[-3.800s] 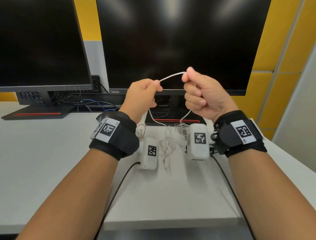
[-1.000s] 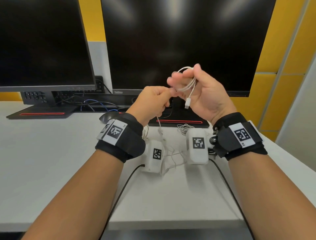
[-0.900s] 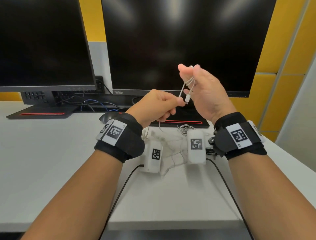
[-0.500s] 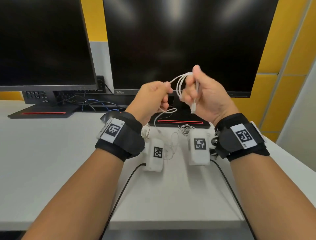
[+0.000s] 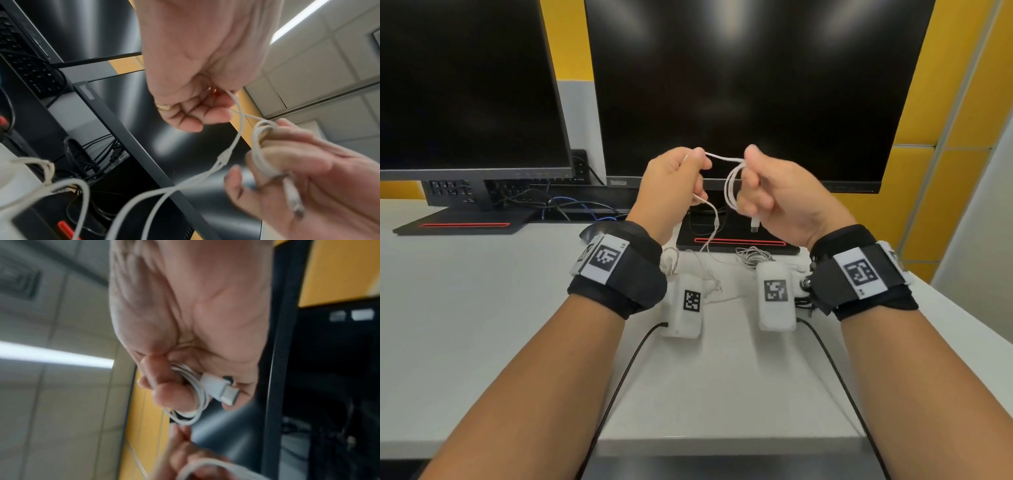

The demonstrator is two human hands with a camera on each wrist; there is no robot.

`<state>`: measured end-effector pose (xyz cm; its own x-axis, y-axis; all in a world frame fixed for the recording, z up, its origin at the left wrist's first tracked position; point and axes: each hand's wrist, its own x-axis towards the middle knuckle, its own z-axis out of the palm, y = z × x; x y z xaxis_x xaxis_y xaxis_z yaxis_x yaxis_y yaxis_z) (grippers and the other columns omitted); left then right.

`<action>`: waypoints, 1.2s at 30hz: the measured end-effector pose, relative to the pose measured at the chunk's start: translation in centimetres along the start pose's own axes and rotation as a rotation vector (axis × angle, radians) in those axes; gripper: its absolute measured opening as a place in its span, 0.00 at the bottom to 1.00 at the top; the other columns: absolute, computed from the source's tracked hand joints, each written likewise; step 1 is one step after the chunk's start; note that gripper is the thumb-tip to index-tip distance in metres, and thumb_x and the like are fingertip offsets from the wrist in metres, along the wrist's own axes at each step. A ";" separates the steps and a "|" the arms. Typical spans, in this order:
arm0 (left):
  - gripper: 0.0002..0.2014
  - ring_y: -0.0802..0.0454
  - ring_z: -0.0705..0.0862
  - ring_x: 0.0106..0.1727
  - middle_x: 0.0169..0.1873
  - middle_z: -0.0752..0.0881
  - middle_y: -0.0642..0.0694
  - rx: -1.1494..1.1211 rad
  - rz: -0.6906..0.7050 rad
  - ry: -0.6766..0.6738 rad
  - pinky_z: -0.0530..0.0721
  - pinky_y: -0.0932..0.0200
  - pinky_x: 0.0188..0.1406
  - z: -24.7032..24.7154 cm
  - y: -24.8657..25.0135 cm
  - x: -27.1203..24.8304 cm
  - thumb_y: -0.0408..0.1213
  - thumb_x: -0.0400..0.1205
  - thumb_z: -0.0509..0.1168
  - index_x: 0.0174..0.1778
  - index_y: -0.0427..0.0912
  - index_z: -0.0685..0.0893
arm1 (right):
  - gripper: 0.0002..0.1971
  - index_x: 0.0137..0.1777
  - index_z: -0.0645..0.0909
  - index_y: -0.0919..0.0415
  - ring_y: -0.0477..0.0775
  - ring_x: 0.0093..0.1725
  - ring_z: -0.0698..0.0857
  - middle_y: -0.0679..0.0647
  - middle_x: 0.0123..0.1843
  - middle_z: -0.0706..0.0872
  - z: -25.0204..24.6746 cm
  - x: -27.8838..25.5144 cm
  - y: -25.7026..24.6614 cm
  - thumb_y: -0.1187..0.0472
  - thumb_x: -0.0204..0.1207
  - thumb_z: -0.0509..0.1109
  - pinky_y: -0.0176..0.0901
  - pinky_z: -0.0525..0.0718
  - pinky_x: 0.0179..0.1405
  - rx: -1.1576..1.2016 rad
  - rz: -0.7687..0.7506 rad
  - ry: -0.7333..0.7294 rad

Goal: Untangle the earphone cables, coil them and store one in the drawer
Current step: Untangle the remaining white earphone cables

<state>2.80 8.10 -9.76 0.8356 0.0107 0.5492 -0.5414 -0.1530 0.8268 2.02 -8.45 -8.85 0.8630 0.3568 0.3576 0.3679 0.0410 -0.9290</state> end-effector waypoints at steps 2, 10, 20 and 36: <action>0.14 0.58 0.75 0.26 0.22 0.74 0.52 0.011 -0.053 -0.043 0.81 0.60 0.37 0.3 0.0 -0.1 0.40 0.89 0.56 0.42 0.44 0.83 | 0.20 0.37 0.77 0.57 0.49 0.36 0.86 0.50 0.29 0.84 -0.1 -0.2 -0.4 0.51 0.88 0.53 0.44 0.85 0.48 0.351 -0.079 -0.010; 0.13 0.57 0.79 0.31 0.22 0.74 0.53 0.153 0.061 -0.494 0.83 0.62 0.51 0.8 1.0 -1.6 0.40 0.89 0.56 0.47 0.44 0.85 | 0.16 0.64 0.83 0.52 0.43 0.71 0.76 0.44 0.67 0.82 -0.4 0.5 0.4 0.51 0.89 0.55 0.43 0.72 0.67 -0.297 -0.143 0.251; 0.14 0.57 0.74 0.26 0.22 0.72 0.51 -0.052 -0.017 -0.220 0.81 0.60 0.37 1.0 0.1 -0.6 0.41 0.90 0.54 0.44 0.42 0.81 | 0.22 0.37 0.78 0.58 0.50 0.33 0.85 0.49 0.24 0.81 -0.4 -0.4 -0.6 0.50 0.89 0.51 0.44 0.82 0.50 0.302 -0.123 -0.036; 0.11 0.75 0.81 0.40 0.38 0.86 0.63 0.173 0.105 -0.145 0.77 0.71 0.48 0.2 0.6 -0.8 0.42 0.87 0.60 0.47 0.52 0.88 | 0.22 0.33 0.77 0.59 0.48 0.34 0.80 0.49 0.23 0.75 -0.3 0.1 0.0 0.55 0.88 0.57 0.47 0.75 0.67 -0.397 -0.082 0.120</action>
<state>1.81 7.80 -9.69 0.7870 -0.1546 0.5973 -0.6124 -0.3131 0.7259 2.21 -8.67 -8.80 0.8508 0.2550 0.4595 0.5218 -0.3062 -0.7962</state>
